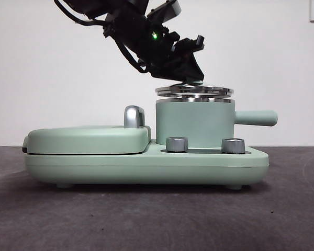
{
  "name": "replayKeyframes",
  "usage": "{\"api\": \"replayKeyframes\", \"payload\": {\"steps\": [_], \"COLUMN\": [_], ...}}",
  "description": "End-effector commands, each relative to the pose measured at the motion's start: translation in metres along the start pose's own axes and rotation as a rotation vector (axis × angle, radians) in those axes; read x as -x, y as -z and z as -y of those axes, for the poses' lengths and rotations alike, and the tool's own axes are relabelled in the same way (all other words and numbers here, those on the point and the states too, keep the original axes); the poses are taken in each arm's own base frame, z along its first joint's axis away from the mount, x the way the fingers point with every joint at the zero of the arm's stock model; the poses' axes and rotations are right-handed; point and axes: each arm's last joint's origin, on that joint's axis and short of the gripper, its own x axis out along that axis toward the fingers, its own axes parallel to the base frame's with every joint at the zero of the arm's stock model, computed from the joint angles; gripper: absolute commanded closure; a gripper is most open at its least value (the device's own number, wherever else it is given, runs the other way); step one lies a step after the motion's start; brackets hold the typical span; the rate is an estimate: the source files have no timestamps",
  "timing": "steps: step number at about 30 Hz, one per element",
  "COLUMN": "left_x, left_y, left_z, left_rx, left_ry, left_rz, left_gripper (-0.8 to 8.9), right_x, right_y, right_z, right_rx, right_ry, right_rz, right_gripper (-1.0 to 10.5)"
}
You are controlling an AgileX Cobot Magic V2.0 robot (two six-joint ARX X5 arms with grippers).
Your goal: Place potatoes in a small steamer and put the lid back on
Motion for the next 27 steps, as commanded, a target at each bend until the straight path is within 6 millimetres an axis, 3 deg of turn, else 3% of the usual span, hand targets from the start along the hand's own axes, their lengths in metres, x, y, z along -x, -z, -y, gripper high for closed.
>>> {"api": "replayKeyframes", "payload": {"steps": [1, 18, 27], "left_x": [-0.0074, -0.0070, -0.0070], "left_y": [-0.0070, -0.0056, -0.0051], "left_z": [0.0016, -0.0023, -0.0021], "left_rx": [-0.022, -0.022, -0.017], "left_ry": [0.004, -0.003, -0.002], "left_rz": [0.044, 0.039, 0.033], "left_gripper": [7.99, 7.87, 5.22], "right_x": [0.0010, 0.0010, 0.0010], "right_y": [-0.0020, -0.0019, -0.0019], "right_z": [-0.0004, -0.0004, -0.0004], "right_rx": [-0.003, -0.003, -0.003], "right_ry": [0.001, 0.001, 0.001], "right_rz": [0.011, 0.011, 0.011], "right_gripper": [6.4, 6.4, 6.4]}}
